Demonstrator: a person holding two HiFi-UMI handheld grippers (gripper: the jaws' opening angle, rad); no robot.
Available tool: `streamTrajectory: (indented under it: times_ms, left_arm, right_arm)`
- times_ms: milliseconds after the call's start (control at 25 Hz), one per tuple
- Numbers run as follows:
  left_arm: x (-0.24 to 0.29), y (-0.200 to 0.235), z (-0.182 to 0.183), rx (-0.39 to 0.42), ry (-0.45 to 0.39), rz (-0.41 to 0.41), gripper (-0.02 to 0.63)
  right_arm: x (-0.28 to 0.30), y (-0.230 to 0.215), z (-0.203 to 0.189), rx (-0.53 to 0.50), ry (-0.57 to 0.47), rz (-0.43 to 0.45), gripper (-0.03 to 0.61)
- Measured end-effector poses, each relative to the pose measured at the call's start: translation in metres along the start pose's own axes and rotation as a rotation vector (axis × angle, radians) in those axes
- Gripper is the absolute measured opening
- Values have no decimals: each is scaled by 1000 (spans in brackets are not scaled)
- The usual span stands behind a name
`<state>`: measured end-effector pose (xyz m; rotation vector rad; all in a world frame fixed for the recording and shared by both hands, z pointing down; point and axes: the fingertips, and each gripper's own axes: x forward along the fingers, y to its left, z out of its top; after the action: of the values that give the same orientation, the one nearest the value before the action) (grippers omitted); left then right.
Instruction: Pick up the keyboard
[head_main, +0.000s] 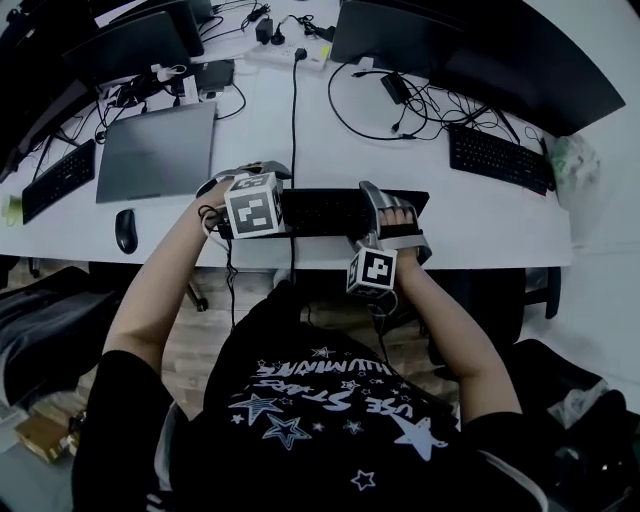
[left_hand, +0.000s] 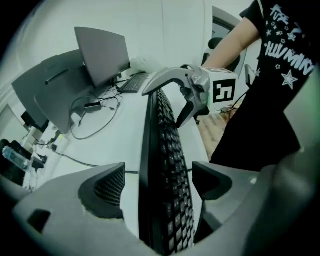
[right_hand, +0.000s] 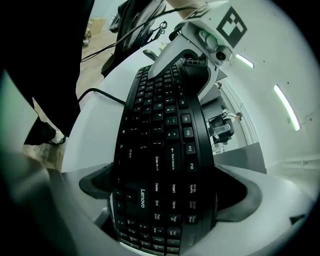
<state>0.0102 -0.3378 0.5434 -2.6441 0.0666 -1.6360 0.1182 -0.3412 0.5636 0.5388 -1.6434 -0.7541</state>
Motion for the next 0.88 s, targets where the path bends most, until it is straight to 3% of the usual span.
streamTrajectory:
  times_ms: [200, 400, 480, 560, 640, 880]
  left_arm:
    - [9, -11, 10, 40, 34, -103, 419]
    - [24, -35, -19, 35, 254, -202, 416]
    - [25, -37, -20, 33, 273, -197, 402]
    - [27, -33, -25, 11, 306, -161, 309]
    - [28, -33, -30, 1, 340, -142, 256]
    - [25, -42, -25, 5, 316, -120, 206]
  right_arm:
    - [-8, 0, 1, -11, -6, -85, 580]
    - [-15, 3, 2, -27, -37, -159, 580]
    - [-18, 2, 2, -27, -34, -183, 580]
    - [-20, 3, 2, -26, -25, -199, 579]
    - [-20, 3, 2, -26, -14, -214, 578]
    - [-25, 3, 3, -41, -11, -276, 578]
